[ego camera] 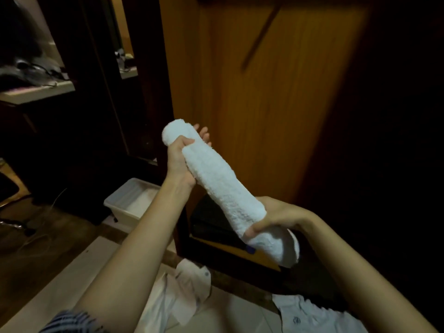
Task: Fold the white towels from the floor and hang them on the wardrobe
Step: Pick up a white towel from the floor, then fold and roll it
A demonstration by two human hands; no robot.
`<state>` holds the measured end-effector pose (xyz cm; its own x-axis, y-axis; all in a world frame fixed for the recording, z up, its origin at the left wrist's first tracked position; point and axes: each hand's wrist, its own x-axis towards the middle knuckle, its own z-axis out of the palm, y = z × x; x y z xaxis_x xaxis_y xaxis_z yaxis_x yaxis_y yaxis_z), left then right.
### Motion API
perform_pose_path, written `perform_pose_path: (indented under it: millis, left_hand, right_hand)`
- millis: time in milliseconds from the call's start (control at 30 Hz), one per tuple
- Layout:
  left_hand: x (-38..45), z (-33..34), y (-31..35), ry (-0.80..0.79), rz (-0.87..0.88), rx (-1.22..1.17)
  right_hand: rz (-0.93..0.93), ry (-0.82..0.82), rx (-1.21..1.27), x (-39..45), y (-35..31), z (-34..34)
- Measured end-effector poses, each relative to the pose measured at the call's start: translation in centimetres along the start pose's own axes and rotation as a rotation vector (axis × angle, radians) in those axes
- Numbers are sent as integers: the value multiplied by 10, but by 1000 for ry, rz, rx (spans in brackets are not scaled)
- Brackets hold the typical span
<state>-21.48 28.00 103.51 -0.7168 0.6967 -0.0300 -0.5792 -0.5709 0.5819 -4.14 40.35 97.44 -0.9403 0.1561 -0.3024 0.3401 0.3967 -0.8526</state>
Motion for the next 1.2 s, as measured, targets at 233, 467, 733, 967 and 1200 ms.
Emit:
perform_pose_path:
  millis: [233, 467, 733, 967, 1200]
  left_hand:
    - [19, 42, -1, -72, -54, -121]
    - [67, 97, 3, -173, -57, -47]
    - [159, 163, 27, -125, 4, 183]
    - [216, 252, 54, -14, 3, 7]
    - [274, 326, 74, -95, 154, 20]
  right_hand:
    - [-134, -40, 402, 14, -40, 1]
    - [-235, 253, 406, 30, -68, -57]
    - [-208, 464, -73, 24, -113, -211]
    - [-338, 780, -314, 21, -173, -343]
    - [-509, 930, -337, 37, -219, -427]
